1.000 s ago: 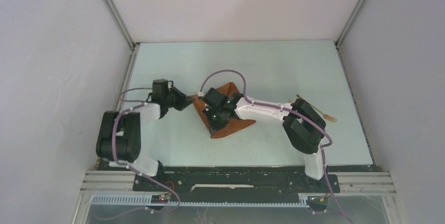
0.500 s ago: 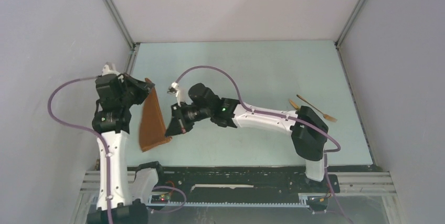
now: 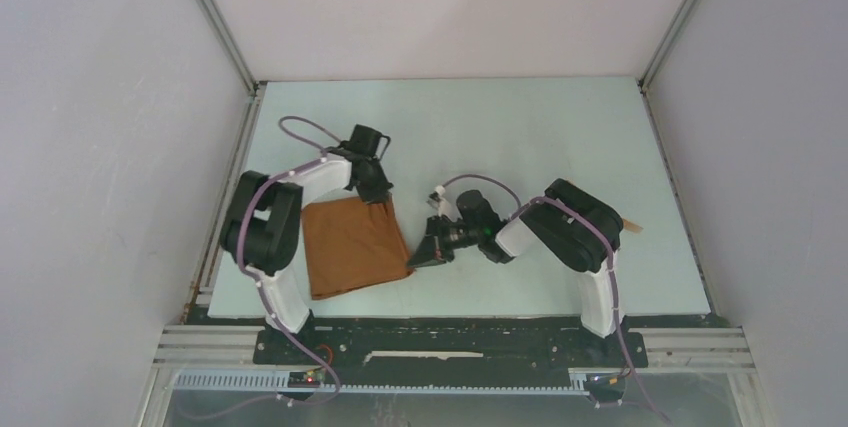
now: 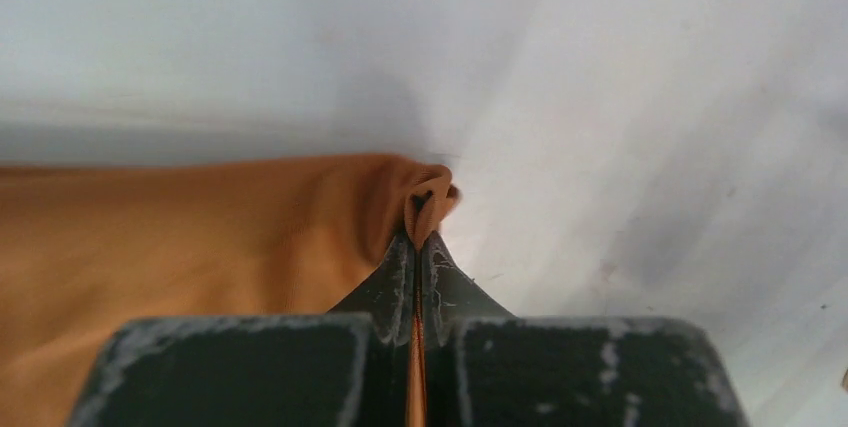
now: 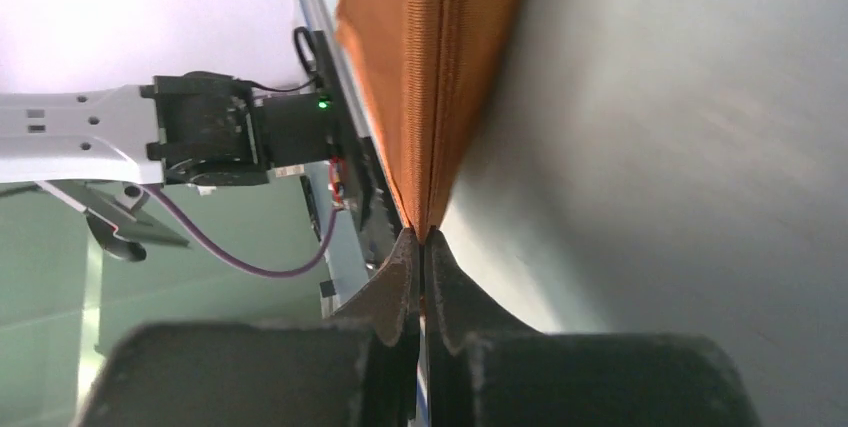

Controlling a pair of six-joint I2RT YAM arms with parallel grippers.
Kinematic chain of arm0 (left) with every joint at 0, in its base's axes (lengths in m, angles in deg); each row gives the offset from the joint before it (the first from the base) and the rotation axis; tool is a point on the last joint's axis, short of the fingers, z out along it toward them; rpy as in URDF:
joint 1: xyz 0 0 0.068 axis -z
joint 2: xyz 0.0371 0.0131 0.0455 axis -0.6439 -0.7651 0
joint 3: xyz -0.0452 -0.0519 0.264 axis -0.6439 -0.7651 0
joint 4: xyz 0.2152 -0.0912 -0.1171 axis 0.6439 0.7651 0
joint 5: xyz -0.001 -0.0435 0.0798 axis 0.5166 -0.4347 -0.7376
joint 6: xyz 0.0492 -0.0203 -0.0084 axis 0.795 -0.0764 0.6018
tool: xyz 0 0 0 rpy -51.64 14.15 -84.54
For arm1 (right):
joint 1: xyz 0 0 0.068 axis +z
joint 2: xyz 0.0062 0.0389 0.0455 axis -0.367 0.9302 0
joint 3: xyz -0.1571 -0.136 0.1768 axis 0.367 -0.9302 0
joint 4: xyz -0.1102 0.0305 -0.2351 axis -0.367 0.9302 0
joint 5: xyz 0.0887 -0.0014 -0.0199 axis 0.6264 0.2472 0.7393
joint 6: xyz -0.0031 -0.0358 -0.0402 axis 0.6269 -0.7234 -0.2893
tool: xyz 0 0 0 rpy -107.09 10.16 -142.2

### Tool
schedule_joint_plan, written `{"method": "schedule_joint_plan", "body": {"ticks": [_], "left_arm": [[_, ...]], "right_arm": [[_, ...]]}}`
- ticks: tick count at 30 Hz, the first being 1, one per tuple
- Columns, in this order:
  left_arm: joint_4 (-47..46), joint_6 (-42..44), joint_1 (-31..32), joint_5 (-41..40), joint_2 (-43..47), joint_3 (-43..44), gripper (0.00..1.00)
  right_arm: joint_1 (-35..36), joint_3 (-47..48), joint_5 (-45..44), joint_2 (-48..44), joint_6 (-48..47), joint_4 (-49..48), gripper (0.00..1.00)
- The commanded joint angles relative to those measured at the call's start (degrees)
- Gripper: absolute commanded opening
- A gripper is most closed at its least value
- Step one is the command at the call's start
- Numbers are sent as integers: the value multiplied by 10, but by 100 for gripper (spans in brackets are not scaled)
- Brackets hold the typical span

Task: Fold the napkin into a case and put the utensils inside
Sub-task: Turn over the upper triangle folded napkin at the center of the board.

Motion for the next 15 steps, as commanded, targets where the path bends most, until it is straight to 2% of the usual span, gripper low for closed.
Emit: {"method": "schedule_joint_plan", "body": {"ticks": [1, 7, 15], "left_arm": [[-99, -22, 49, -53, -44, 102, 0], [-100, -49, 111, -43, -127, 179, 0], [-91, -71, 152, -28, -205, 270, 0]], "right_arm": [[-30, -90, 85, 6, 14, -109, 0], [-77, -175, 83, -29, -13, -78, 0], [-138, -225, 43, -110, -134, 111, 0]]}}
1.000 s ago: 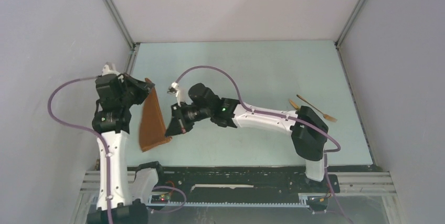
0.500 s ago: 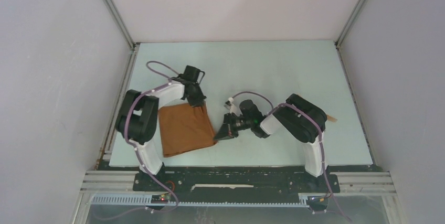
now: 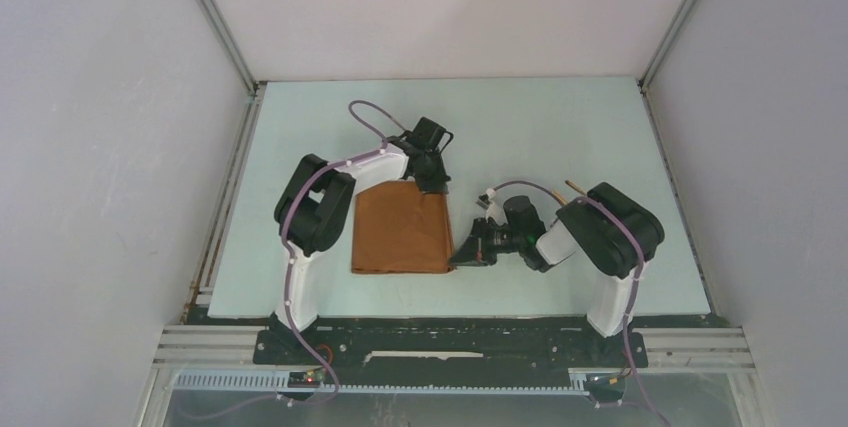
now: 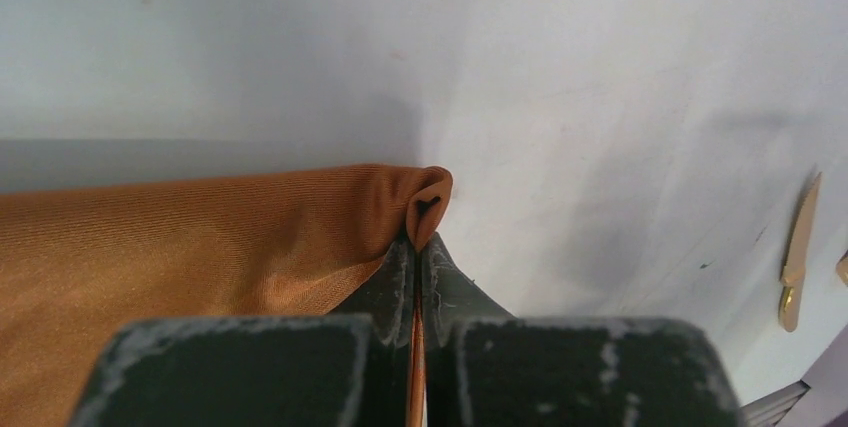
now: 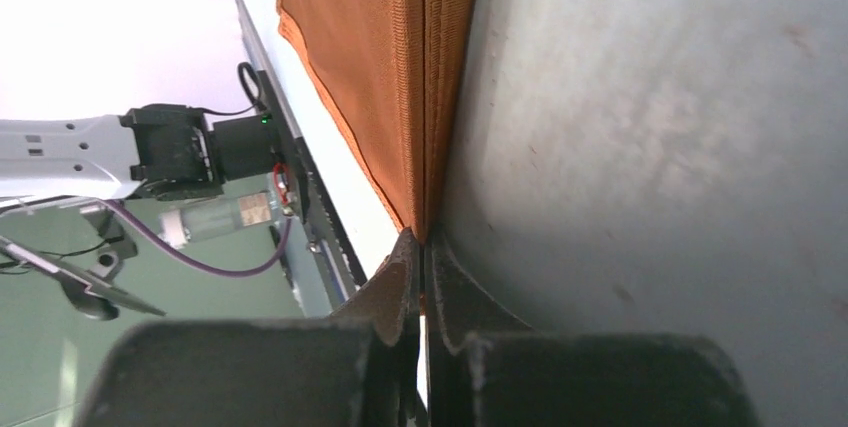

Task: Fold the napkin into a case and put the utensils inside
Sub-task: Turn over the upper triangle folded napkin at the center of the board, then pick up the lower triangle-folded napkin from the center of the board.

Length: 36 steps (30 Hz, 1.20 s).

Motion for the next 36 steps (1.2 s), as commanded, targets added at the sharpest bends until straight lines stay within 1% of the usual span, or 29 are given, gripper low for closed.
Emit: {"method": "schedule_joint_plan", "body": {"ticks": [1, 4, 6, 7, 8, 9, 10, 12, 13, 14, 15, 16, 18, 20, 22, 24, 27, 29, 31, 33, 36], "left_arm": [[-86, -25, -2, -53, -18, 62, 0], [-85, -25, 5, -54, -29, 78, 0], [-81, -25, 8, -50, -33, 88, 0], [-80, -24, 9, -47, -34, 92, 0], [-78, -21, 10, -46, -32, 95, 3], [-75, -20, 11, -44, -27, 95, 9], [-74, -19, 12, -40, -20, 93, 18], [-70, -13, 12, -20, 0, 91, 36], [-64, -10, 12, -9, 12, 92, 48], [-58, -6, 11, 3, 27, 90, 55], [-50, 0, 11, 19, 41, 87, 61], [-43, 6, 11, 37, 56, 84, 65], [-34, 17, 7, 80, 91, 70, 69], [-16, 35, 3, 109, 139, 49, 70], [-3, 57, -6, 116, 197, 10, 72], [2, 80, -18, 129, 258, -47, 74], [23, 116, -34, 151, 346, -147, 74], [45, 137, -41, 135, 406, -216, 75], [51, 139, -49, 117, 470, -290, 75], [49, 131, -61, 119, 527, -364, 76], [48, 121, -76, 121, 594, -420, 76]], "right_arm": [[-13, -39, 43, -54, -99, 182, 0], [-36, -46, 17, -89, -141, 252, 0], [-41, -38, -12, -117, -167, 316, 0], [-41, -33, -31, -133, -177, 356, 2], [-41, -30, -44, -151, -179, 383, 11], [-40, -26, -63, -171, -176, 409, 20], [-35, -16, -93, -196, -175, 456, 28], [-23, 11, -161, -250, -179, 566, 45], [-21, 23, -190, -277, -180, 610, 52], [-23, 31, -209, -310, -184, 641, 59], [-28, 39, -225, -325, -189, 671, 63], [-30, 56, -237, -344, -196, 695, 65], [-18, 90, -251, -352, -215, 741, 67], [3, 111, -266, -344, -221, 740, 68], [17, 124, -249, -323, -217, 723, 68], [35, 139, -249, -298, -218, 706, 68], [52, 170, -251, -255, -230, 716, 65], [60, 177, -249, -238, -236, 715, 63], [66, 184, -241, -222, -240, 713, 60], [70, 195, -246, -201, -241, 718, 59], [73, 204, -257, -178, -243, 712, 59]]}}
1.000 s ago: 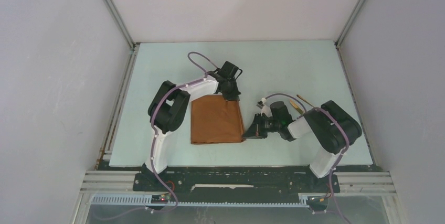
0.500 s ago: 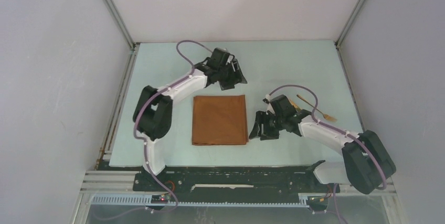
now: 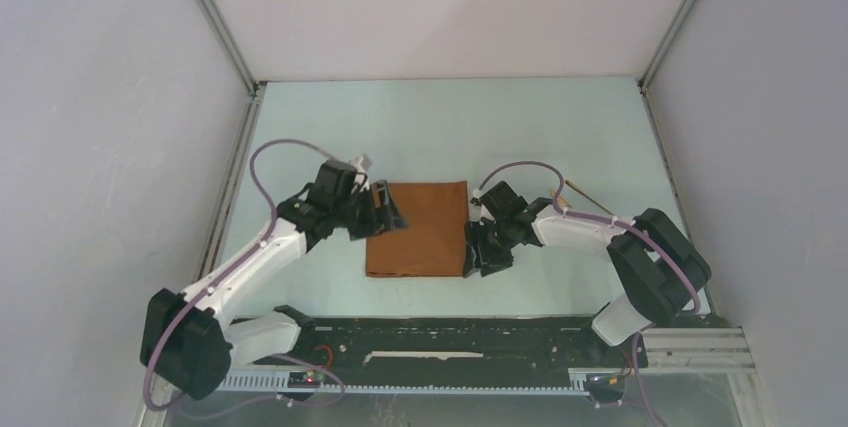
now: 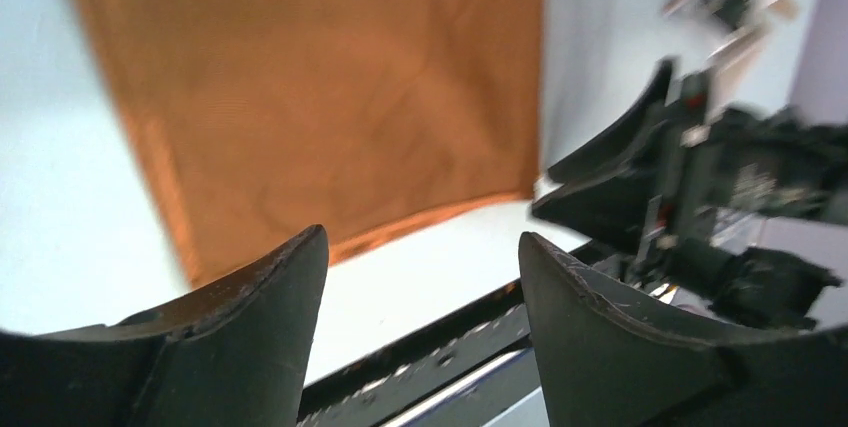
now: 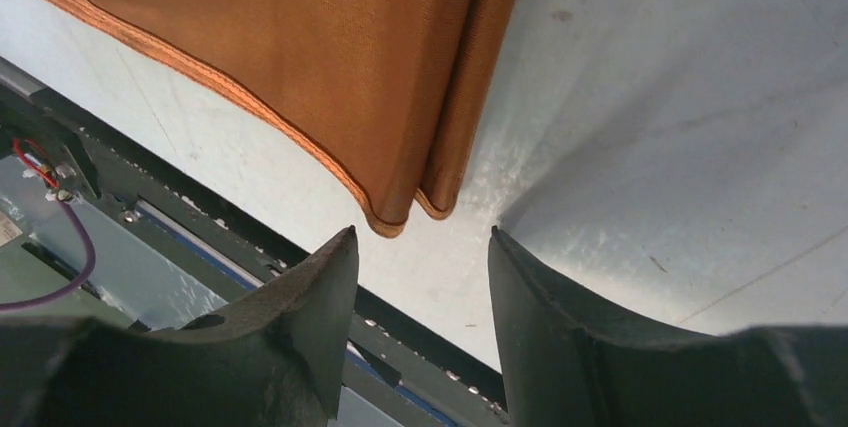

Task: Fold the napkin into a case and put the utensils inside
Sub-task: Pick up the lower triangle-folded napkin from the center of the board.

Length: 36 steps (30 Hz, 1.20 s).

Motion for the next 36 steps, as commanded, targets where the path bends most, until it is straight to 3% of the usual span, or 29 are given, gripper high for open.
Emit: {"method": "schedule_joint_plan", "body": {"ticks": [1, 7, 12, 15, 17, 21, 26, 27, 30, 31, 32, 36], "left_arm": [[21, 7, -21, -2, 88, -68, 76], [22, -22, -55, -29, 159, -106, 77], [21, -13, -94, -17, 167, -115, 78], [21, -7, -111, -4, 165, -118, 78], [20, -5, -117, 0, 166, -119, 78], [11, -5, -122, 5, 156, -120, 78], [-21, -31, -125, 28, 146, -137, 78], [-31, -39, -126, 32, 146, -143, 78], [-41, -53, -131, 35, 147, -152, 78], [-39, -52, -136, 34, 150, -152, 78], [-32, -48, -142, 31, 155, -151, 78], [32, -18, -168, -45, 195, -127, 79]], "right_arm": [[8, 33, -25, 30, -21, 5, 58], [8, 62, -54, 71, -26, 18, 45], [-17, 66, -44, 82, -38, 31, 19], [-36, 66, -30, 81, -56, 50, 11], [-55, 69, -2, 89, -77, 66, 1], [-84, 74, 31, 99, -100, 84, 0], [-142, 93, 8, 106, -130, 122, 0], [-150, 99, -13, 104, -129, 128, 2], [-134, 132, -126, 79, -122, 171, 40], [-119, 152, -168, 68, -117, 200, 63], [-101, 176, -206, 55, -111, 235, 79], [1, 307, -327, 26, -67, 361, 95]]}}
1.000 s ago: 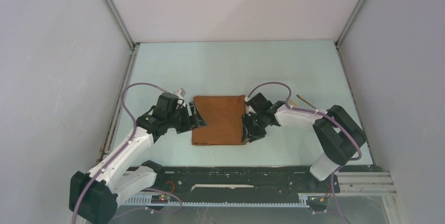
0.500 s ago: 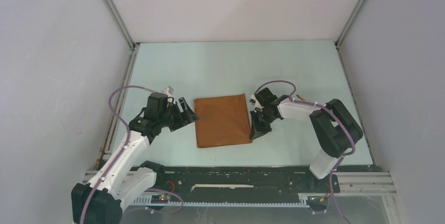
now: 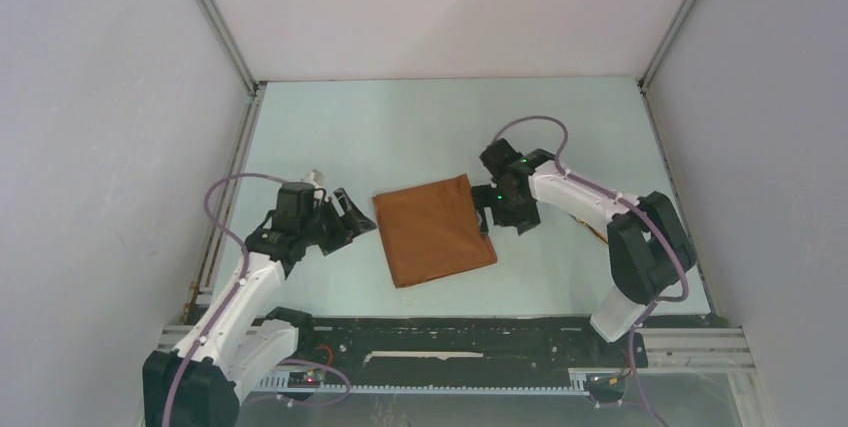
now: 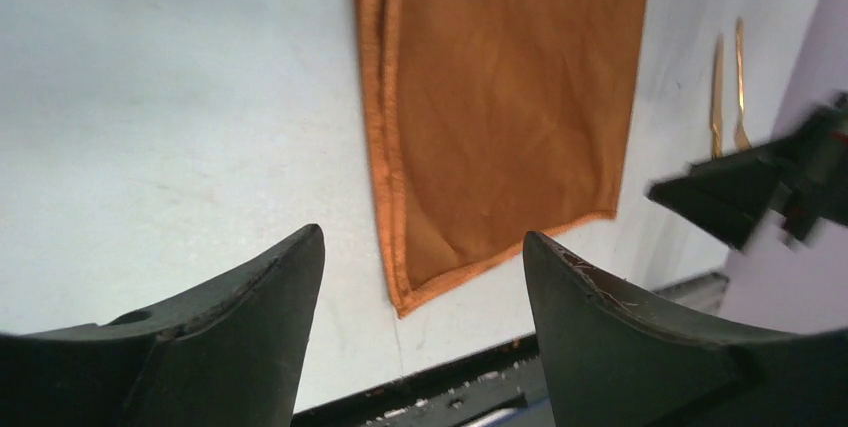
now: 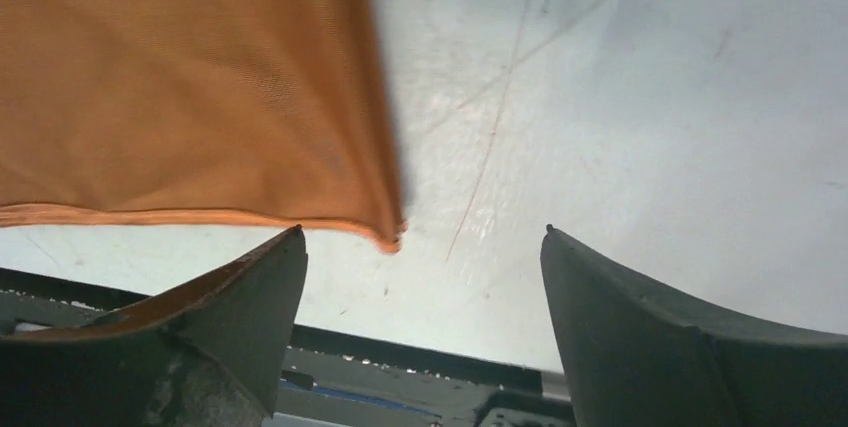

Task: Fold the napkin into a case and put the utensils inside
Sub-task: Pick up the lower triangle-folded napkin from the center of the board.

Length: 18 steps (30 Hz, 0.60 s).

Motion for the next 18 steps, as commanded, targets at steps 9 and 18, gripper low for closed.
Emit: {"method": "schedule_joint_plan", "body": {"ticks": [9, 18], "left_arm": [[178, -20, -41, -364, 120, 129, 91], [215, -12, -42, -397, 111, 175, 93]], "right_arm": [[269, 283, -50, 125, 184, 75, 87], [330, 502, -19, 311, 194, 171, 71]]}}
